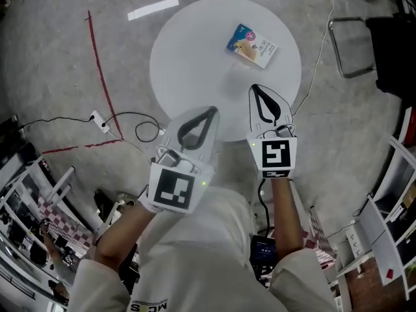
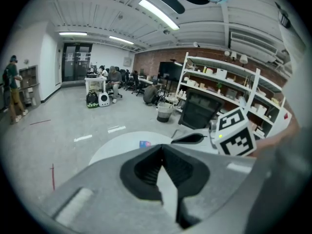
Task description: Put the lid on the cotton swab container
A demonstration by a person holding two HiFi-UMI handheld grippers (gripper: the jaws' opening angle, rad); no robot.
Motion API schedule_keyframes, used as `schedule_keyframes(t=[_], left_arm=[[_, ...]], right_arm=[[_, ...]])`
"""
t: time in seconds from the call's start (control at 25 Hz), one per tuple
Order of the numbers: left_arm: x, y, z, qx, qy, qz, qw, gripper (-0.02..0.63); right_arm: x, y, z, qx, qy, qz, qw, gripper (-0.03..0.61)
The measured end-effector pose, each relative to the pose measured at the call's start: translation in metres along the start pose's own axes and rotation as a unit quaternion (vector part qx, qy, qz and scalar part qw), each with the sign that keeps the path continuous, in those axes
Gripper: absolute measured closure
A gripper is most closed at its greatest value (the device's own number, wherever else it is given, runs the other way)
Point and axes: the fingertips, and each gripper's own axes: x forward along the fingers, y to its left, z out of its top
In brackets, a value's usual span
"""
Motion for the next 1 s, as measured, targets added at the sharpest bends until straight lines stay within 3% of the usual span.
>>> schedule_keyframes(t=[0.6,0.88,1.0], left_arm=[[0.025,-0.003,-0.029,-0.019,0.019,0.013,0.9996,0.614],[0.03,-0.008,-0.035,-0.019,0.027,0.012,0.9994,0.614],[0.031,-0.011,-0.032,-0.018,0.024,0.011,0.9995,0.614]], right_arm=[[0.046,-0.01,-0.048,-0.01,0.04,0.024,0.999,0.58],[0.056,-0.019,-0.057,0.002,0.041,0.023,0.999,0.578],[0.057,-0.019,-0.056,-0.015,0.046,0.021,0.999,0.58]])
